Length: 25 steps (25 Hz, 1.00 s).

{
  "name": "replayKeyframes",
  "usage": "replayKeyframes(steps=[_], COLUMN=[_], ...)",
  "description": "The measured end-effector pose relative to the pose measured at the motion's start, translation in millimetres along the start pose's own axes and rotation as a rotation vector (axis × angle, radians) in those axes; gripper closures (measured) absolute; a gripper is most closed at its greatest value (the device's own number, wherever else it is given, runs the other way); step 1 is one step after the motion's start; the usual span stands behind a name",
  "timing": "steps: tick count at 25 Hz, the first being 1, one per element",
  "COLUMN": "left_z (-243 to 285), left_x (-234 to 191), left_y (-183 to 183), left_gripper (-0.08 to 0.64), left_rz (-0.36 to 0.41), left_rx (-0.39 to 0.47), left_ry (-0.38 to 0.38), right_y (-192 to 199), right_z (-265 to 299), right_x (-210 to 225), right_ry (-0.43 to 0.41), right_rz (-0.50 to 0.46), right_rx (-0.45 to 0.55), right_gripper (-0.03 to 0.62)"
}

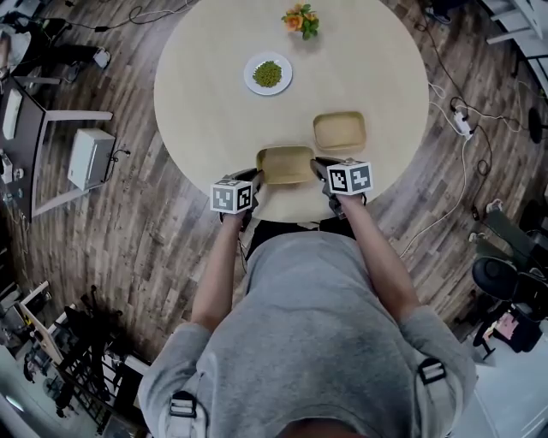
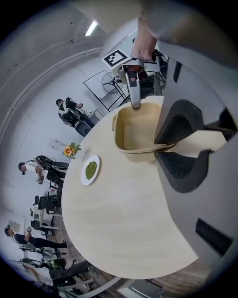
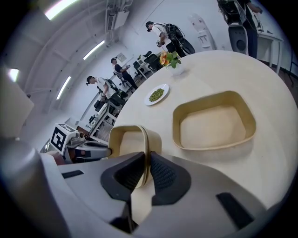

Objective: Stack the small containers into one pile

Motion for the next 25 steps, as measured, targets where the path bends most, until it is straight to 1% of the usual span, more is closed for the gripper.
replayKeyframes(steps=[4, 8, 13, 19, 25], left_z=[3, 11, 25, 43, 68], left_x=[15, 39, 65, 92, 112], left_y=[-10, -20, -33, -46, -57], left_gripper=[0.494, 0.495, 0.499, 0.502, 0.502], left_rz=[-0.020, -0.065, -0.070, -0.103, -0.139], left_rx=[0.034, 0.079, 0.110, 0.140, 0.157], left_ry=[0.011, 0.035, 0.028, 0.040, 0.055], right_y=[-14, -25, -38, -51, -70], right_z=[-13, -35, -58, -79, -94], right_x=[9, 27, 51, 77, 105], right_ry=[-0.024, -0.019, -0.039, -0.046, -0.045], right_rz=[0.021, 0.021, 0.045, 0.052, 0.022], right_rx=[0.027, 0.045, 0.073, 0.081, 0.063], right_gripper=[0.552, 0.554, 0.554, 0.554, 0.554])
Point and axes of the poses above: the fingertips, and each gripper's own axes: z forward along the fingers, x to its right, y out of its underside, the point moved 4 cm from there along -z, backward along the fingers, and after that the axes turned 5 degrees about x, right-handed, at the moved point
